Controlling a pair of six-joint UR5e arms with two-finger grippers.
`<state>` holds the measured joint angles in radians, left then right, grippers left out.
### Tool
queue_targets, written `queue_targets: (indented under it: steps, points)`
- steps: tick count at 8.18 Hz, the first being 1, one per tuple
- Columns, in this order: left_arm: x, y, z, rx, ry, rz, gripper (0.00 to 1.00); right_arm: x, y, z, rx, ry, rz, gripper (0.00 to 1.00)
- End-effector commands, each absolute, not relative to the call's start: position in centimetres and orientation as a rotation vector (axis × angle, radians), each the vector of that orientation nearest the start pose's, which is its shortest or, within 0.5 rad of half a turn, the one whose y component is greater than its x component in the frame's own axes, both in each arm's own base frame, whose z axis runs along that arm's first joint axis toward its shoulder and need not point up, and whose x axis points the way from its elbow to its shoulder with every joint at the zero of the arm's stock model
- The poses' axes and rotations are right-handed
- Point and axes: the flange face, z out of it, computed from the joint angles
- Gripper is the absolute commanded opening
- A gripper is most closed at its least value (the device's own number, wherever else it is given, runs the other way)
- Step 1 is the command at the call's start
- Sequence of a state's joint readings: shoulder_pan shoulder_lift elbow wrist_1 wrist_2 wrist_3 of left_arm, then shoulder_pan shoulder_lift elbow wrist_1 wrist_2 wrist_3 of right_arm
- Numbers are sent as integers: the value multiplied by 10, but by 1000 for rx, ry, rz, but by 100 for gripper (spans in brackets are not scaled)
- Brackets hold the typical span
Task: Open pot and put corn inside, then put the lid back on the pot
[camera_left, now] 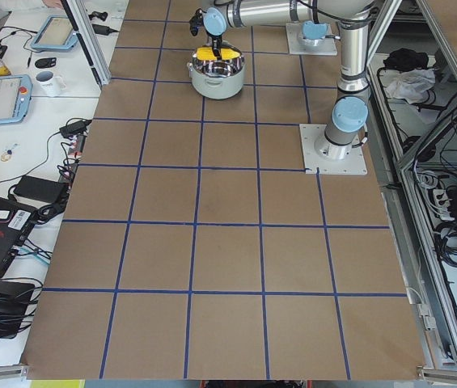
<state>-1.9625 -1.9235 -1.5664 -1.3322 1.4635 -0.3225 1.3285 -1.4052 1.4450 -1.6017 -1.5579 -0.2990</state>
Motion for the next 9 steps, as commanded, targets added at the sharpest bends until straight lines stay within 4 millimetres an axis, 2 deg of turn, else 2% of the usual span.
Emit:
queue_targets:
  steps: [1,2,3,4,5,6,9]
  points:
    - [-365,-502,300,118,3176,265,0,-3,-576,466,-86,3126,9,17]
    - [-367,-506,296,114,3183,243,0,-2,-576,466,-89,3125,8,17]
    - [-367,-507,295,105,3182,242,6,-2,-576,466,-82,3125,6,17]
    - [-367,-507,296,124,3183,239,58,-1,-576,467,-79,3126,4,17]
    - [-367,-506,302,111,3184,222,93,0,-576,467,-81,3125,6,17]
    - [-366,-505,309,112,3191,207,100,1,-576,467,-84,3124,3,17]
    - [-358,-501,329,110,3190,232,100,5,-573,473,-82,3126,-16,18]
